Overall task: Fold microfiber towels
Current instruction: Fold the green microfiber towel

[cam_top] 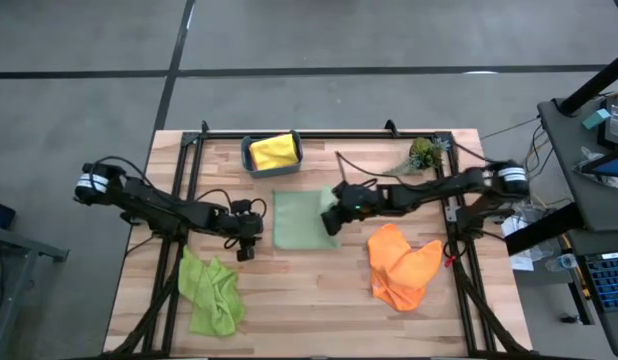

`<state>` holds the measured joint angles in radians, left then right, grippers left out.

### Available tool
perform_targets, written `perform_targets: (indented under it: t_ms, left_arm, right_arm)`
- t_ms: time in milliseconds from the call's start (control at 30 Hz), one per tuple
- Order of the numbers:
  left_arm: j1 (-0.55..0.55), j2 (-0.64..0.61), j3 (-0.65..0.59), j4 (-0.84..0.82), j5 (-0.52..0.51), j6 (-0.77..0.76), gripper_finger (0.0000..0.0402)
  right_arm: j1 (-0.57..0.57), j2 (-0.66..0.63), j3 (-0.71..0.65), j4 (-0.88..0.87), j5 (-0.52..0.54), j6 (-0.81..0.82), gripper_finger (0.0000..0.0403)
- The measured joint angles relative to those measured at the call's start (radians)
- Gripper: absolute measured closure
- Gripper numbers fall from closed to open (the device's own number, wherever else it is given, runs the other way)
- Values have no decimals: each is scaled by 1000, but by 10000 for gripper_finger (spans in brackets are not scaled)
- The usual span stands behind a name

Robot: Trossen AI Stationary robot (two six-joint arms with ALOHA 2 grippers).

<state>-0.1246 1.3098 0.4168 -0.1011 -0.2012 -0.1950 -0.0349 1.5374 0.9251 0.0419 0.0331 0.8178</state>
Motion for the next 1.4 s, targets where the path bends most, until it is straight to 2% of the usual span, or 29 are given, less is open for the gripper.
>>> perform_targets:
  t_ms: [400, 733, 867, 967, 1167, 1400]
  left_arm:
    - [0, 13, 0, 75, 10, 1, 270]
    - [0, 13, 0, 110, 11, 17, 270]
    - [0, 13, 0, 131, 11, 18, 270]
    - [0, 13, 0, 131, 12, 18, 270]
    - [0, 13, 0, 139, 13, 19, 270]
    - [0, 13, 0, 139, 13, 19, 270]
  right_arm:
    - [-1, 253, 297, -94, -15, -119, 386]
    - [-2, 343, 374, -95, -6, -138, 381]
    - [-3, 346, 376, -90, 6, -138, 352]
    - [-3, 347, 376, -85, 39, -141, 316]
    - [5, 346, 379, -48, 38, -165, 248]
    - [23, 346, 379, -19, 39, -169, 213]
